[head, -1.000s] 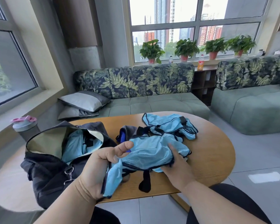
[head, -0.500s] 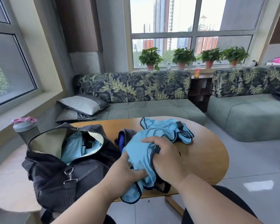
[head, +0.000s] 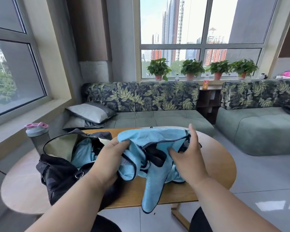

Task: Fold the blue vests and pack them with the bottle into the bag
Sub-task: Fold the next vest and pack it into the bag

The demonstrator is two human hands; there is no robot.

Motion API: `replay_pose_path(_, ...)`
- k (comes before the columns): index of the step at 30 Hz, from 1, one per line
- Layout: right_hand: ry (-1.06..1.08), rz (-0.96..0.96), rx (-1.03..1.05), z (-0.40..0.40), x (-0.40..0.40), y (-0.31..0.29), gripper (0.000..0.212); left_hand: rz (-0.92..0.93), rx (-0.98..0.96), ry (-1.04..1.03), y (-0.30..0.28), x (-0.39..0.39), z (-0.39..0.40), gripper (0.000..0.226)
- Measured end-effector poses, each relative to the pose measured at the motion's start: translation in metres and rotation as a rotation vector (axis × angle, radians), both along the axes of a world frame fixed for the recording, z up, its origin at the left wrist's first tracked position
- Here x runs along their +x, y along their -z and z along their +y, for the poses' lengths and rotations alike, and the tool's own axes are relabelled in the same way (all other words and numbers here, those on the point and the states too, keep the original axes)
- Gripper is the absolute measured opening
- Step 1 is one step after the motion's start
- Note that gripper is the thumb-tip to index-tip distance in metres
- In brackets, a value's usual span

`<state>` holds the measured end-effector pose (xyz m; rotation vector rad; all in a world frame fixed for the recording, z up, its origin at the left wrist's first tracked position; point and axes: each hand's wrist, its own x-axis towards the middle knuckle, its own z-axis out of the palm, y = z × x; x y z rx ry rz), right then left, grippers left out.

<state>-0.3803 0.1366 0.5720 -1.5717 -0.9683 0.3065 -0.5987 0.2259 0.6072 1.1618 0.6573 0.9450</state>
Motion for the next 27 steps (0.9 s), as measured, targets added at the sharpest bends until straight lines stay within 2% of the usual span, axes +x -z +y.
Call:
replay_pose_path(3,-0.105,0.047,-0.055,-0.006,-0.014,0.010,0.096,-0.135,-0.113,0.024,-0.016,-0.004,-0.004,0.026)
replay_pose_path(6,-0.138,-0.012,-0.064,-0.012,-0.031,0.010,0.074,-0.123,-0.160,0.062,-0.027,-0.003,-0.009,0.031)
replay_pose_path(8,-0.115,-0.127,-0.037,-0.020,-0.046,0.002,0.071,-0.097,-0.169,0.079,-0.027,-0.003,-0.013,0.037)
replay_pose_path(11,-0.109,-0.427,0.116,-0.028,-0.060,-0.012,0.079,-0.087,-0.191,0.115,-0.027,-0.002,-0.017,0.041)
replay_pose_path(13,-0.157,-0.537,0.224,-0.029,-0.065,-0.023,0.085,-0.076,-0.176,0.164,-0.030,-0.001,-0.020,0.043)
replay_pose_path(16,-0.238,-0.552,0.348,-0.031,-0.070,-0.038,0.080,-0.068,-0.140,0.196,-0.038,0.001,-0.021,0.051)
replay_pose_path(20,-0.222,-0.549,0.359,-0.026,-0.066,-0.044,0.033,-0.112,-0.166,0.197,-0.042,-0.001,-0.023,0.055)
replay_pose_path(22,-0.296,-0.510,0.348,-0.025,-0.064,-0.043,0.014,-0.103,-0.226,0.204,-0.040,-0.001,-0.026,0.044)
replay_pose_path(27,-0.327,-0.428,0.188,-0.027,-0.060,-0.037,0.022,-0.073,-0.315,0.224,-0.028,-0.005,-0.027,0.039)
